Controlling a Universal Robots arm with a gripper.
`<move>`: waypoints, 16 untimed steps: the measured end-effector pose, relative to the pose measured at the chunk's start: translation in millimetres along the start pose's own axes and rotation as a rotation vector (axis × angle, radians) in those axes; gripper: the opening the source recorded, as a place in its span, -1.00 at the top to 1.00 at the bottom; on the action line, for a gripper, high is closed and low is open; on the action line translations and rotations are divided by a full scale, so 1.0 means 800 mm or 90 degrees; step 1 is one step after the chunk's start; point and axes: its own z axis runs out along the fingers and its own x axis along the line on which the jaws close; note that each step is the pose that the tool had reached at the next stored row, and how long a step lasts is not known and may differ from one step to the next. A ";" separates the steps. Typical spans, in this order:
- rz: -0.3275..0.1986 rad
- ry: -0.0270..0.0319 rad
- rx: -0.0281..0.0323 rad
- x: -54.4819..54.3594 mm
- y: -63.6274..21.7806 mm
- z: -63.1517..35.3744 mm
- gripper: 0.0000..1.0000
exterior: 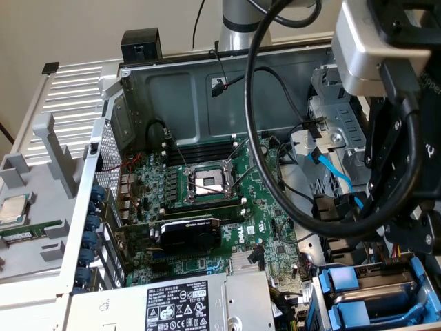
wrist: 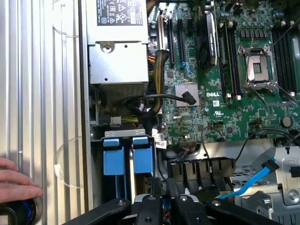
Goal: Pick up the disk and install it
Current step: 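Insert the first disk wire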
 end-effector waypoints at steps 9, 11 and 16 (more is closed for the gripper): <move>0.000 -0.0009 0.0000 0.001 0.000 0.000 0.67; 0.000 -0.0010 0.0000 0.002 0.000 0.000 0.67; 0.000 -0.0009 0.0000 0.002 0.000 0.000 0.67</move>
